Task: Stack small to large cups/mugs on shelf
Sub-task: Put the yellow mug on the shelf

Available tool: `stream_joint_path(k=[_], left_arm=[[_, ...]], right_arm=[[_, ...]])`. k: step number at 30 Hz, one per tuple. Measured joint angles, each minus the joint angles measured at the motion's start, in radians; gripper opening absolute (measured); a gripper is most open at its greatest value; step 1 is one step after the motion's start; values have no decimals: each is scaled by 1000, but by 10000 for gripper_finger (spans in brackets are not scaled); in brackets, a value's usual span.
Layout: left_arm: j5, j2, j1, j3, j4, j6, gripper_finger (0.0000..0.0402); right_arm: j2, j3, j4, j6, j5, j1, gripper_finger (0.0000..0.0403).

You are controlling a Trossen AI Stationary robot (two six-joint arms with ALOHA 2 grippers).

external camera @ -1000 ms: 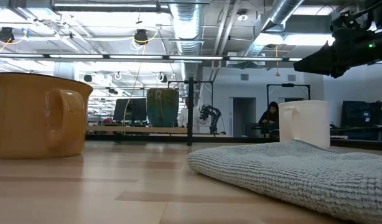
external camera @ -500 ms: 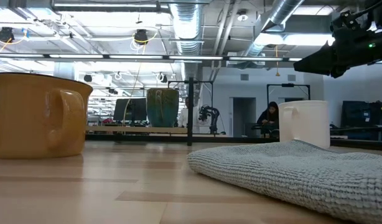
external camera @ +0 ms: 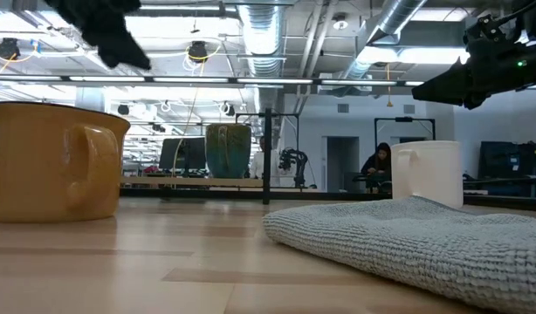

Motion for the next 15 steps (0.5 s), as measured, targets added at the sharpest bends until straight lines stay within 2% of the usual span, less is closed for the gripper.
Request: stream_joint_path(k=[6,11,15], left_arm=[[-3,1,0,-88,78,65,103],[20,14,0,-104,90,103,103],[20,15,0,-104,82,32,103]], right_arm=[[0,0,0,0,0,0,169],[0,0,0,8,0,0,169],[0,0,0,8,0,0,169]])
